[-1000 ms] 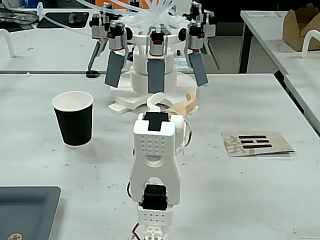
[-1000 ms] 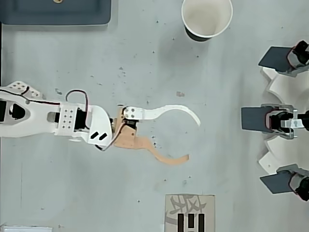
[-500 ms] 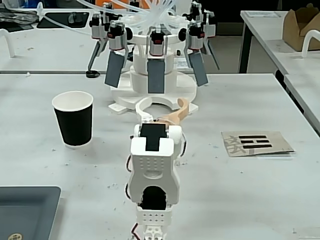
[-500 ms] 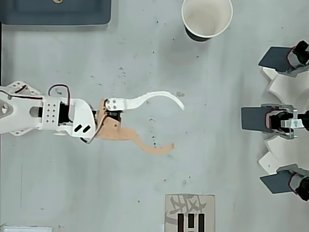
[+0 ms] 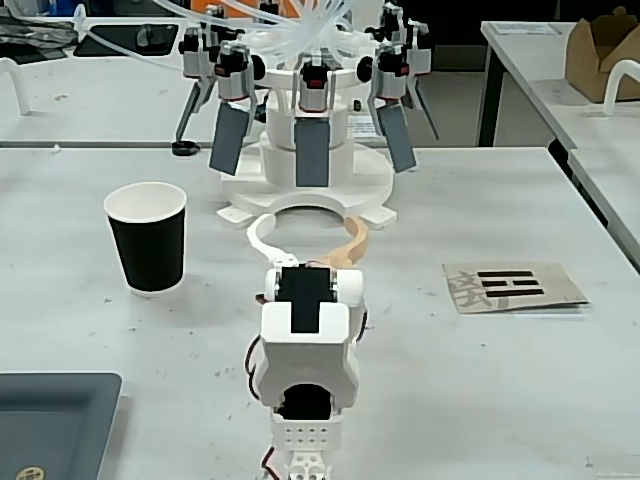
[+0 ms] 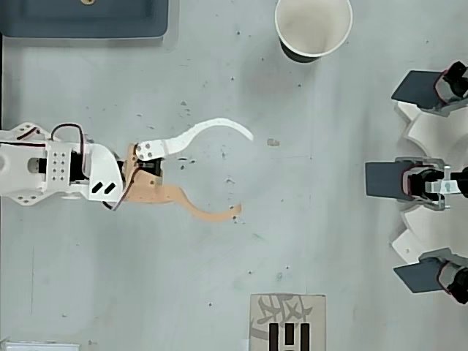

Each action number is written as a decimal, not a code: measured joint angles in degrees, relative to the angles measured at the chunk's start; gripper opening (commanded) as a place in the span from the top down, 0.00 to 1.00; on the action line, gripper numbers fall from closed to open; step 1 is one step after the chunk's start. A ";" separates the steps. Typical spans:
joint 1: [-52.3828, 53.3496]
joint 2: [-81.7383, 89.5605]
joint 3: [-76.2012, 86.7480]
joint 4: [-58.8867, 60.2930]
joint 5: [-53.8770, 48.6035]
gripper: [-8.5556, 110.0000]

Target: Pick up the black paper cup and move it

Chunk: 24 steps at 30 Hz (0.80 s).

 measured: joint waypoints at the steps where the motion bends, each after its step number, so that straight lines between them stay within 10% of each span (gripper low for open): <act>1: -0.53 0.18 0.18 -0.35 0.00 0.68; 24: -10.02 -6.94 0.44 -5.89 0.00 0.53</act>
